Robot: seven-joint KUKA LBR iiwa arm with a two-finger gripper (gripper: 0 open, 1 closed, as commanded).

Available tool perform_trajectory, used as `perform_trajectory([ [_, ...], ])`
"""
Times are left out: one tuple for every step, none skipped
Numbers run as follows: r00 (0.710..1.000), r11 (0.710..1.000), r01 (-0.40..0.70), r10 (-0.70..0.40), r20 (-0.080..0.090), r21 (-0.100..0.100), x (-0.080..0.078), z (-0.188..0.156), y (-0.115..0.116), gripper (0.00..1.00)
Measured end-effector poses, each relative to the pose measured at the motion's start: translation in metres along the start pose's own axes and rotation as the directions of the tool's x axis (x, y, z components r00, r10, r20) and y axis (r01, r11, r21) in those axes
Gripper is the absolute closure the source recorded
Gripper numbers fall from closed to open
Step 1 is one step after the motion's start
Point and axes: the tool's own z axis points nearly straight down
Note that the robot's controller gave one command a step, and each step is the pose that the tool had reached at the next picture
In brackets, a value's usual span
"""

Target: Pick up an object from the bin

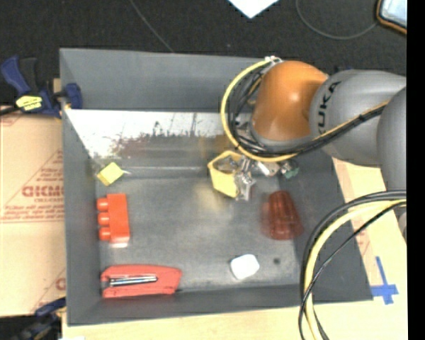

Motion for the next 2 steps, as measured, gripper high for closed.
perform_trajectory([
  [1.0,1.0,-0.003,0.003,0.0,0.0,0.0,0.0,0.0,1.0],
  [1.0,1.0,-0.004,0.003,0.006,0.003,-0.002,-0.04,-0.002,1.0],
])
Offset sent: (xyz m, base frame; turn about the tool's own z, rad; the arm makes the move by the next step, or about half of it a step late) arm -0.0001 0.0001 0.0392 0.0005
